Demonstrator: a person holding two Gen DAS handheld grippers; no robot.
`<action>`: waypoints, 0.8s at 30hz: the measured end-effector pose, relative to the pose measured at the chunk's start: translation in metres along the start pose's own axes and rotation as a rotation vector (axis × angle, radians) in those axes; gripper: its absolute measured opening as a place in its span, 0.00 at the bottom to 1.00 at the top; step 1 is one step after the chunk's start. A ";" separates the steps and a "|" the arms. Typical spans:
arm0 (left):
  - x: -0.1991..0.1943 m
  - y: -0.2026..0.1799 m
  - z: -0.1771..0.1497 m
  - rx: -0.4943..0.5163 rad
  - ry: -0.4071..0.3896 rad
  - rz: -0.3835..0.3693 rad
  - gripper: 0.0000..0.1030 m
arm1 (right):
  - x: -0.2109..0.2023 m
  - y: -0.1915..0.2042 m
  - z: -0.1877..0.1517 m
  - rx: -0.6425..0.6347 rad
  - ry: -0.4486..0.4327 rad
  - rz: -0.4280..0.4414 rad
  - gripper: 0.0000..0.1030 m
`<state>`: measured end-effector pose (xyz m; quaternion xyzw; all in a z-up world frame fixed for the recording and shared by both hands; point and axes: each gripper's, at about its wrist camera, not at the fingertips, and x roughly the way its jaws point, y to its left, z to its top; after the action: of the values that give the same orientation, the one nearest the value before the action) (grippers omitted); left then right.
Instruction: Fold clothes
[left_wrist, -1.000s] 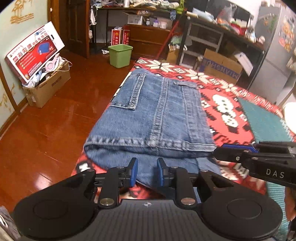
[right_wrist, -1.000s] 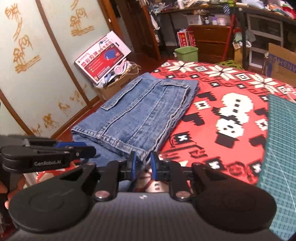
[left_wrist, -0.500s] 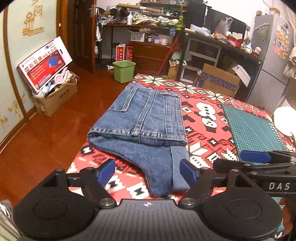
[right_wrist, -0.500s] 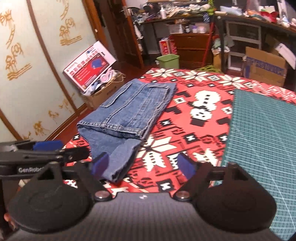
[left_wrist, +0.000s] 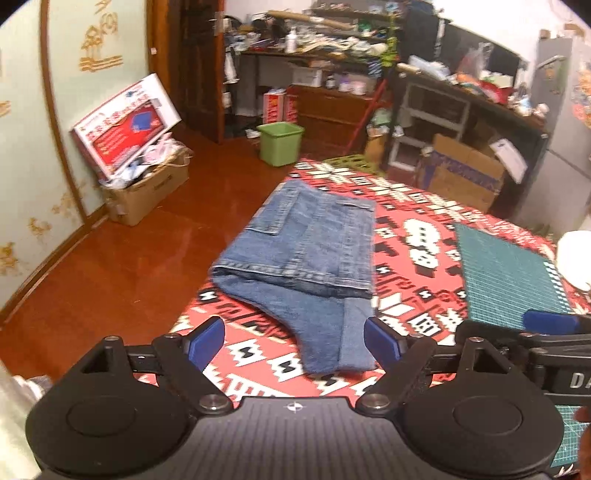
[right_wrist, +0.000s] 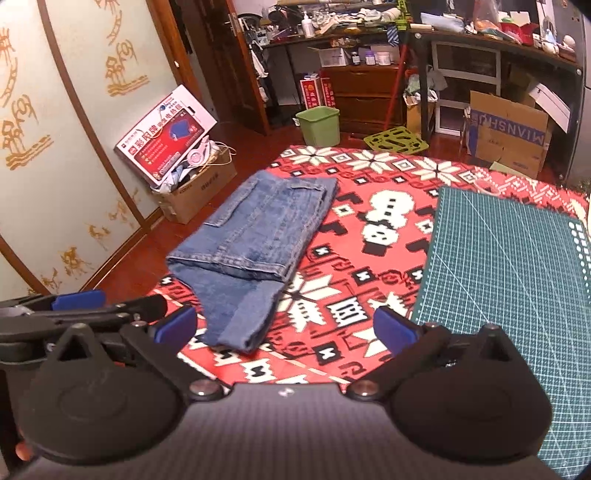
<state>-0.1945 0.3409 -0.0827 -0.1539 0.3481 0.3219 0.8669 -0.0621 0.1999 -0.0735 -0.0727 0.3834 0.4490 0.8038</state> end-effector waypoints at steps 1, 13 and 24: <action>-0.005 0.001 0.002 -0.006 0.005 0.016 0.81 | -0.004 0.004 0.003 -0.005 0.002 -0.011 0.99; -0.079 0.001 0.013 -0.076 -0.027 0.094 0.86 | -0.068 0.042 0.023 -0.084 -0.058 -0.122 0.99; -0.102 -0.008 0.012 -0.021 -0.007 0.132 0.97 | -0.095 0.048 0.026 -0.084 0.018 -0.159 0.99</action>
<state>-0.2389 0.2946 -0.0025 -0.1385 0.3513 0.3824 0.8433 -0.1142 0.1765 0.0202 -0.1407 0.3643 0.3987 0.8298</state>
